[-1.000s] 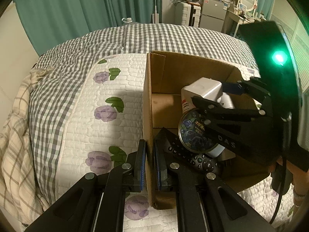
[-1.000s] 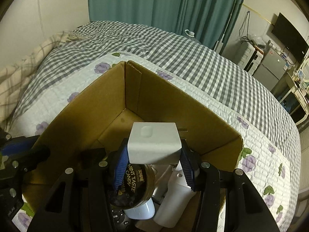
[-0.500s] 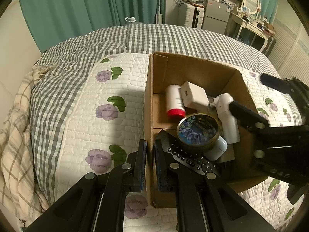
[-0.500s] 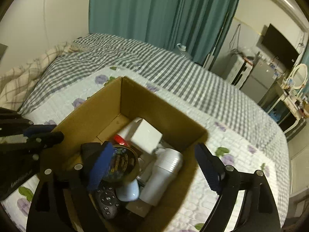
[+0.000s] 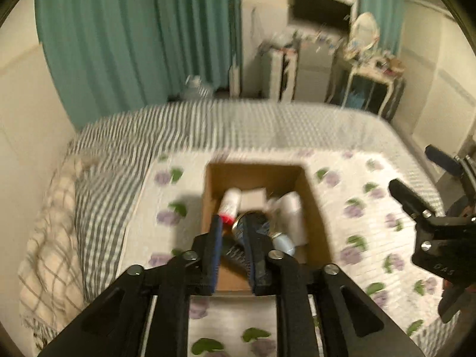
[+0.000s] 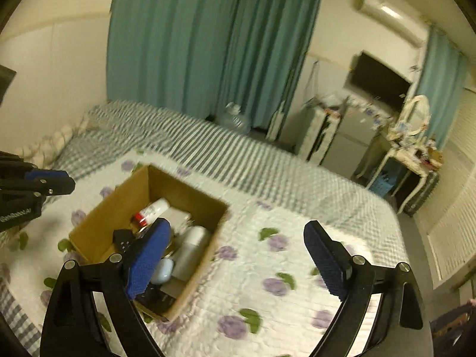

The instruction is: Organize rigid objects

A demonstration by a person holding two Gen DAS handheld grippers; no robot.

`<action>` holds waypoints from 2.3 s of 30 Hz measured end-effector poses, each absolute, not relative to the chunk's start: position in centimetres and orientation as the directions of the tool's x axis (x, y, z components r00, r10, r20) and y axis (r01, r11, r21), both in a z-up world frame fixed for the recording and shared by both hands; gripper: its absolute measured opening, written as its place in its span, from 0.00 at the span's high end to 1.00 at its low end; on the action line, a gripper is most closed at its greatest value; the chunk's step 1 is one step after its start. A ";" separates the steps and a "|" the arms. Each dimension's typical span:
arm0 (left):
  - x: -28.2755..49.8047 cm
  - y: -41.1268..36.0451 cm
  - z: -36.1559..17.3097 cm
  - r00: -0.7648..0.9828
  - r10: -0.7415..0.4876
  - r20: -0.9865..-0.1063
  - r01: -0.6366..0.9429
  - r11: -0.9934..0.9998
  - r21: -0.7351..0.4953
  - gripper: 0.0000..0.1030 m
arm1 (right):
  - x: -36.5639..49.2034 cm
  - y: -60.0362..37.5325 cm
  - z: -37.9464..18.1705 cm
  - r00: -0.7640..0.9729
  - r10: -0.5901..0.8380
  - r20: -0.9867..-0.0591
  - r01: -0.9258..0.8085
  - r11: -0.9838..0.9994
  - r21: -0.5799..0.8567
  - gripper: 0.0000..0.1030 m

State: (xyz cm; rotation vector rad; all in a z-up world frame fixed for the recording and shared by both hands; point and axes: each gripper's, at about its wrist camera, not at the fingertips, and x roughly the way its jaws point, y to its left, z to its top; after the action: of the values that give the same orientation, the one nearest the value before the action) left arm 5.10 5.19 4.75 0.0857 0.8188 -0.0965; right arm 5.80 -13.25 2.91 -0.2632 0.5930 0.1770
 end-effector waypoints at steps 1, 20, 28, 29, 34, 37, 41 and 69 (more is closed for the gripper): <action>4.1 4.6 5.8 0.706 -0.064 -0.705 0.129 0.991 0.040 0.73 | 4.6 -14.1 3.9 0.834 0.079 -0.547 -0.215 0.958 -0.190 0.09; -7.2 1.9 3.3 0.930 -0.031 -0.366 0.039 0.999 0.014 0.12 | -7.9 -20.4 4.2 0.957 0.091 -0.274 -0.110 0.992 -0.055 0.00; -7.9 1.8 2.5 0.944 -0.027 -0.328 0.029 1.000 0.001 0.12 | -6.7 -21.1 1.7 0.942 0.076 -0.327 -0.083 0.997 -0.008 0.00; -7.9 1.7 2.5 0.944 -0.025 -0.328 0.027 1.000 0.004 0.12 | -6.6 -21.0 1.6 0.942 0.077 -0.326 -0.084 0.996 -0.007 0.00; -8.1 1.2 2.1 0.942 -0.025 -0.336 0.031 0.999 0.014 0.12 | -6.7 -21.0 1.6 0.943 0.072 -0.325 -0.078 0.997 -0.005 0.00; -8.2 1.0 1.9 0.942 -0.018 -0.336 0.026 0.999 0.020 0.12 | -6.7 -21.1 1.6 0.941 0.067 -0.330 -0.072 0.997 -0.005 0.00; -8.1 1.0 1.8 0.939 -0.016 -0.343 0.023 1.000 0.015 0.12 | -6.6 -21.1 1.5 0.940 0.057 -0.336 -0.064 0.998 -0.009 0.00; -7.6 1.3 1.3 0.931 0.011 -0.365 -0.009 1.000 0.007 0.12 | -6.8 -20.8 1.0 0.934 0.071 -0.349 -0.078 0.997 -0.005 0.00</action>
State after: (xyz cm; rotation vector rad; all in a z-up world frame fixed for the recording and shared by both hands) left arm -7.62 1.33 1.28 0.0049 0.3739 0.0104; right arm -6.81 -20.75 1.04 -0.0188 0.3562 0.0761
